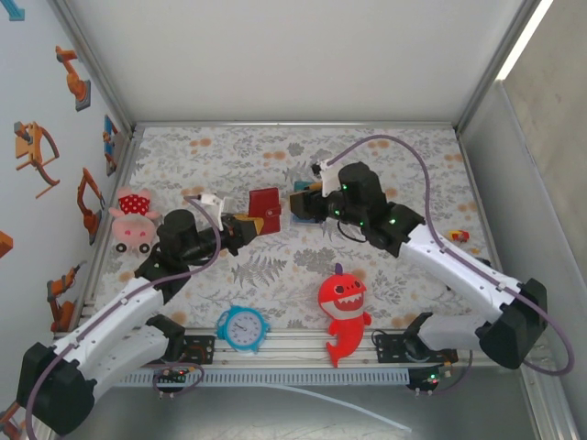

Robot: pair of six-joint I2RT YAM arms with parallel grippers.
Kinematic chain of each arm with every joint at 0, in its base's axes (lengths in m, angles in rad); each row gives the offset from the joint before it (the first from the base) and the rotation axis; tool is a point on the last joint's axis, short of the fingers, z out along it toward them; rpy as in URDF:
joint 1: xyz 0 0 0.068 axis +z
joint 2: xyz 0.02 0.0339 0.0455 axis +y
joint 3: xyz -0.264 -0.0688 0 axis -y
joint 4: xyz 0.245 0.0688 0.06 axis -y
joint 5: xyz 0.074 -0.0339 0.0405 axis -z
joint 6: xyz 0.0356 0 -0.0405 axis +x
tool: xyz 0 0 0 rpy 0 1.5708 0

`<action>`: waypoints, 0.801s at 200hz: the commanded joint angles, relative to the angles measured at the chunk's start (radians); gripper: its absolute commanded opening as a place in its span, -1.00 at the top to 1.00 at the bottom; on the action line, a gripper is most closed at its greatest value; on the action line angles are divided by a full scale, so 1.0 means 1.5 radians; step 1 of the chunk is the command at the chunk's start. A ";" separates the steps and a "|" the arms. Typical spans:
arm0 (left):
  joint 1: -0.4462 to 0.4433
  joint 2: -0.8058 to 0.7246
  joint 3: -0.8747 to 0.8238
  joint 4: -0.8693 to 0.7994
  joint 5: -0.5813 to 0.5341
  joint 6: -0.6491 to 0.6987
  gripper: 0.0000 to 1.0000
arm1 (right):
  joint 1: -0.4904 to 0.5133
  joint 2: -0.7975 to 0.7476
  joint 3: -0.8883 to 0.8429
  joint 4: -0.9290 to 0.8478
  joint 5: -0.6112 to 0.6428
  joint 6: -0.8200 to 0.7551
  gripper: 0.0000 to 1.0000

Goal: Take the credit cards out of the card holder

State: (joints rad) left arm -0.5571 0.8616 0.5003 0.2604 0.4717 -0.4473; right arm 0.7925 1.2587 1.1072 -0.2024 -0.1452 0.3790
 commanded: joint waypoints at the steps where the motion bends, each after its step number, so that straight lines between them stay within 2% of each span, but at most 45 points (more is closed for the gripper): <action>1: 0.005 0.004 0.032 0.001 -0.079 -0.005 1.00 | 0.037 0.026 0.034 -0.022 0.092 0.008 0.06; 51: 0.004 0.026 0.057 0.009 -0.098 -0.010 1.00 | 0.090 0.118 0.099 -0.031 0.092 0.014 0.18; 115: 0.005 0.042 0.057 0.014 -0.096 -0.016 1.00 | 0.093 0.172 0.150 -0.021 0.093 -0.003 0.25; 160: 0.005 0.043 0.056 0.019 -0.091 -0.016 1.00 | 0.093 0.216 0.196 -0.031 0.059 -0.007 0.24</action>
State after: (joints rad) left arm -0.5549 0.9340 0.5507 0.2466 0.3260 -0.4614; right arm 0.9283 1.5478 1.3430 -0.2428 -0.0364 0.3840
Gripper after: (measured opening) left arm 0.146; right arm 0.378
